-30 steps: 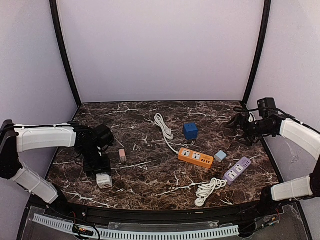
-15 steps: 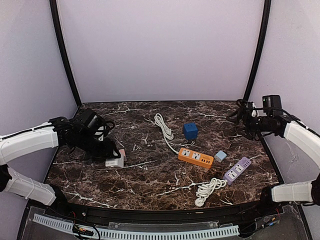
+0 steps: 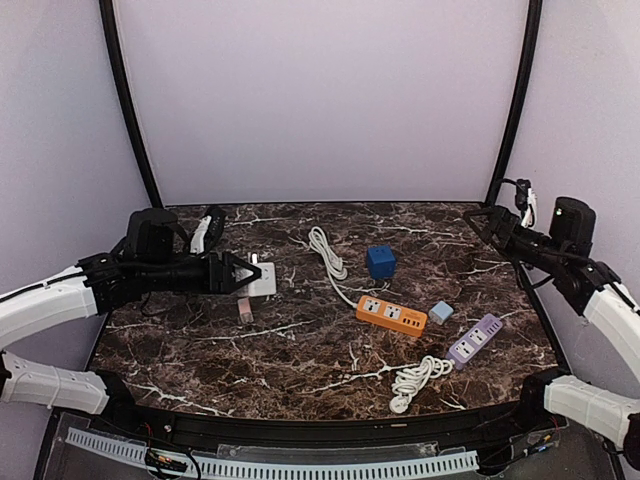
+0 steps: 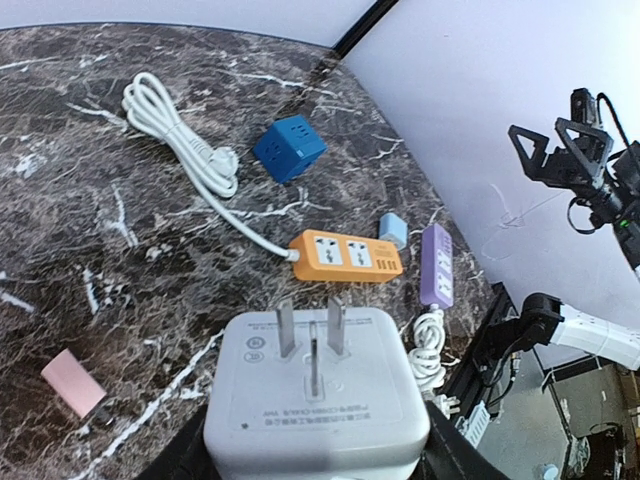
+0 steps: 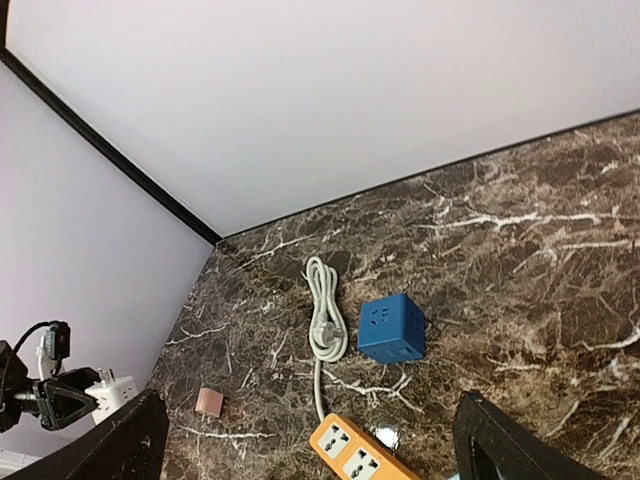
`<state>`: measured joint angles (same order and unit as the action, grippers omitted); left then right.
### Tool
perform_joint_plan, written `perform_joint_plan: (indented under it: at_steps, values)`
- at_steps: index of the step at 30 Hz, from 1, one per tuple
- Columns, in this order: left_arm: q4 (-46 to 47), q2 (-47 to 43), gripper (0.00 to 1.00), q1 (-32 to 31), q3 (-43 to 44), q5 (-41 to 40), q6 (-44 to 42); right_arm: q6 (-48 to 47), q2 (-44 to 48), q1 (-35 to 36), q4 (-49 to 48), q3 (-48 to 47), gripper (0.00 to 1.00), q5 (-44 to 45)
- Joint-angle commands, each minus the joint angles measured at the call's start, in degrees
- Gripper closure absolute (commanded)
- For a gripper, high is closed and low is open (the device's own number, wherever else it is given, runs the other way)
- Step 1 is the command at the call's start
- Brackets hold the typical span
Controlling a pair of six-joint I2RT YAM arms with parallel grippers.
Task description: Insert the plug
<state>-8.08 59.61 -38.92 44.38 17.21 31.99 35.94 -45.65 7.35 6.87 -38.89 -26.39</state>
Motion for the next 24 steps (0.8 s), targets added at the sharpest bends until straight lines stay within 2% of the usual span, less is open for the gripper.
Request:
perform_joint_plan:
  at_steps: [1,5,11,18,24]
  values:
    - [19.24,-2.99,0.66,-0.23,-5.07,5.85,1.02,-3.74,5.73,2.41,-11.17,3.86,0.01,5.12]
    - [22.44,-2.39,0.67,-0.2,-5.58,8.44,-0.3,-6.47,8.01,3.76,-13.02,5.04,0.01,6.06]
    - [24.63,1.42,0.68,-0.25,-3.0,11.44,-0.6,-9.32,6.54,6.17,-13.31,4.23,0.01,5.58]
    - [36.6,6.53,0.69,-0.28,-1.55,12.74,6.06,-11.96,3.38,10.99,-15.09,2.38,0.01,6.85]
    - [41.1,10.77,0.7,-0.25,0.81,14.86,9.63,-11.7,-0.36,15.51,-16.7,0.07,0.01,6.75]
